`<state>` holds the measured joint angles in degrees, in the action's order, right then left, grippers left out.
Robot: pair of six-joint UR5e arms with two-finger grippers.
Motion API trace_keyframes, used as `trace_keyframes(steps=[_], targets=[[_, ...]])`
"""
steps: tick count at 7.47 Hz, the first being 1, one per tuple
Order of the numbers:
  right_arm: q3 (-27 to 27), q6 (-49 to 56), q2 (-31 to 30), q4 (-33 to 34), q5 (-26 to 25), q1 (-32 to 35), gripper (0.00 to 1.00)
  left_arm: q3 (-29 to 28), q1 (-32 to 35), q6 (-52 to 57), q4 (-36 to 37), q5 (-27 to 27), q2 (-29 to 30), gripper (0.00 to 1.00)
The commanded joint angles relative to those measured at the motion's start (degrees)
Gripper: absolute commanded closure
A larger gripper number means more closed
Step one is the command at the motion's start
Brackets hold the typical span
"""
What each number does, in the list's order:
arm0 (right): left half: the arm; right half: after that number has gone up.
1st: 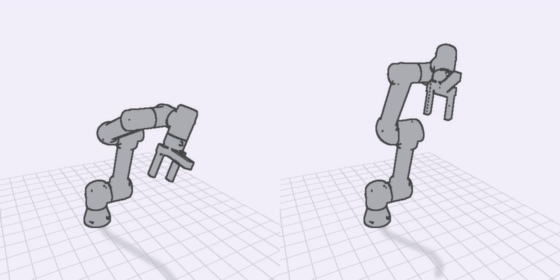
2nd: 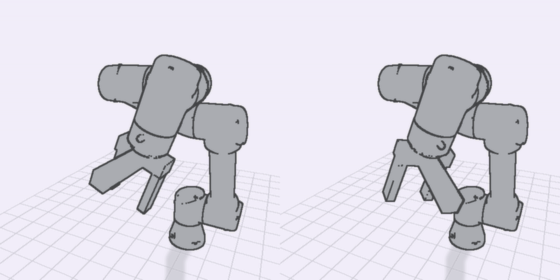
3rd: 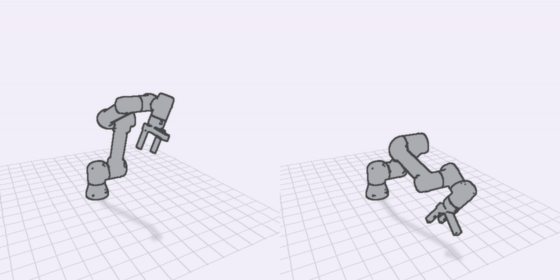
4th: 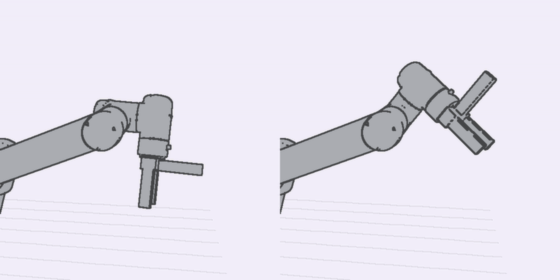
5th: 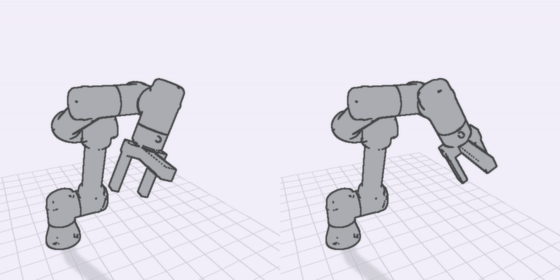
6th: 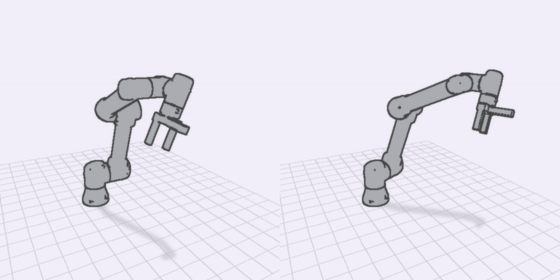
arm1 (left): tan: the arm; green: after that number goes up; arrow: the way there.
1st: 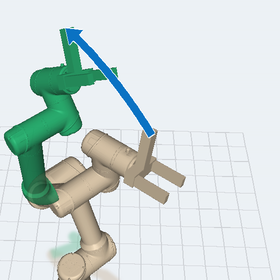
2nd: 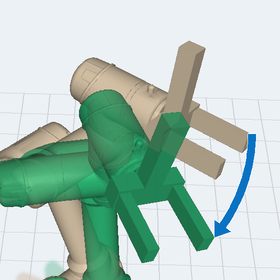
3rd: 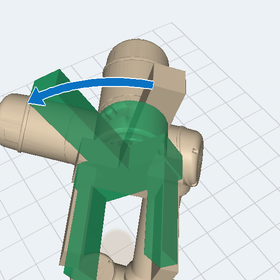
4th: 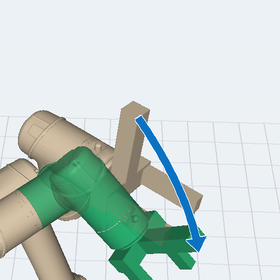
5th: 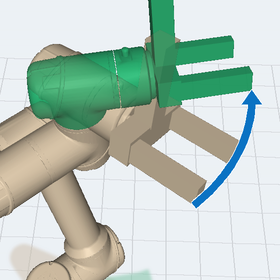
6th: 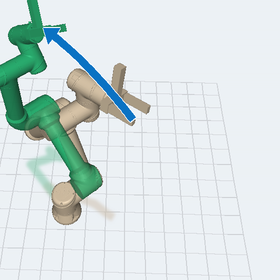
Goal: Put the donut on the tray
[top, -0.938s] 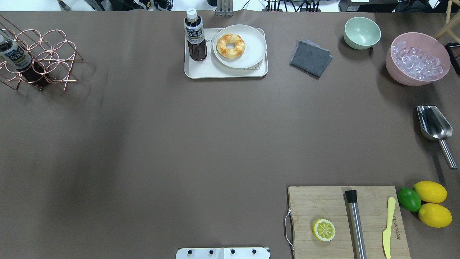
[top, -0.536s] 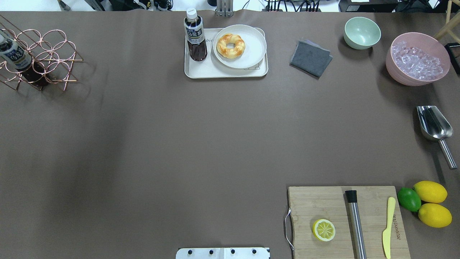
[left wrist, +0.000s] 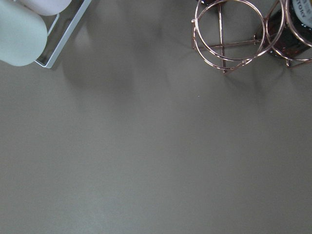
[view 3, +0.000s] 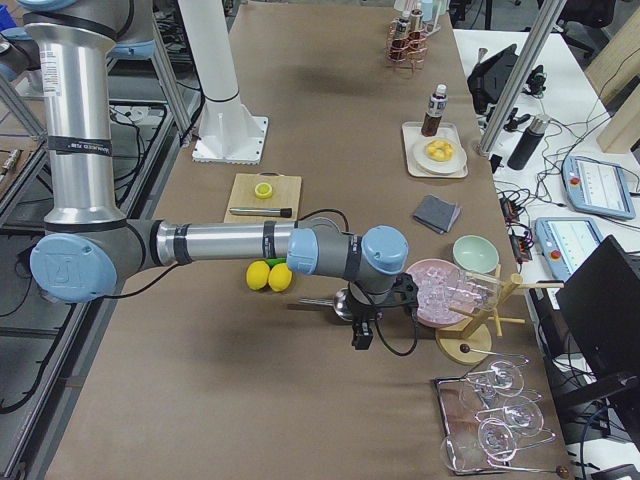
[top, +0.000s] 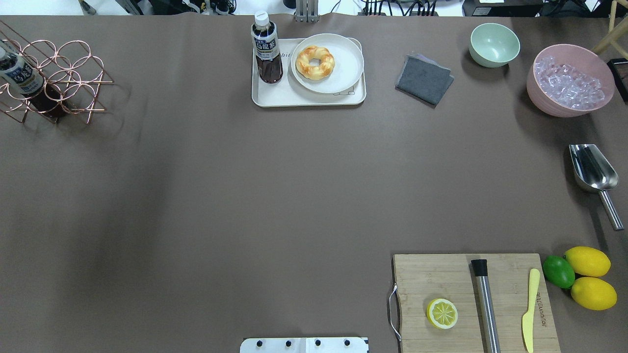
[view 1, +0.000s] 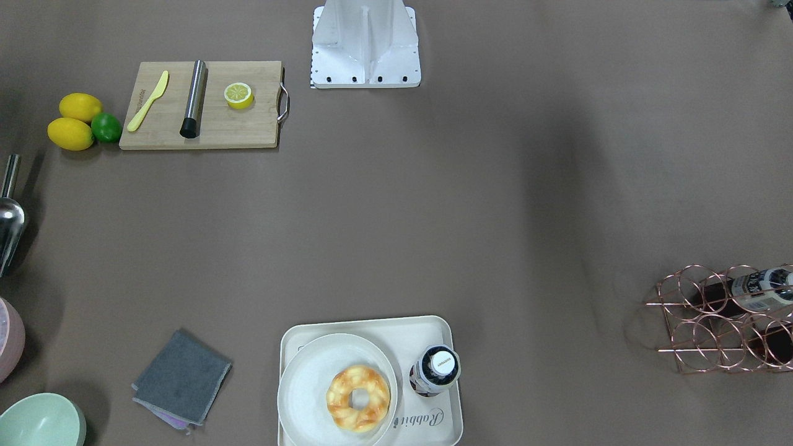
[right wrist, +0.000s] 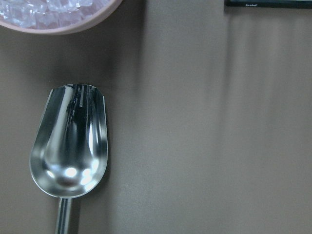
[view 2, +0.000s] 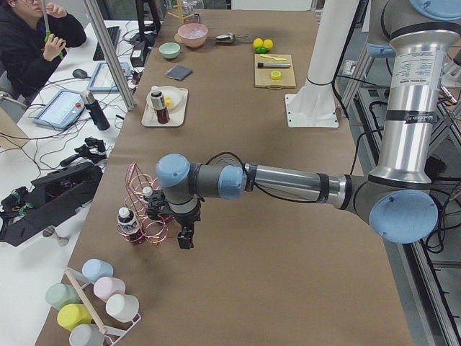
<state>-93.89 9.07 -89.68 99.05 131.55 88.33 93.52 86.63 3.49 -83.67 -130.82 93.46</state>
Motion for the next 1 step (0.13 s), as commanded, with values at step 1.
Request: trace_keyframes(steps=[1], targets=[[0.0,0.0,0.0,0.0,-0.1,0.0,0.00,-0.3,0.1,-0.1,0.0,-2.4,-0.1,0.02]])
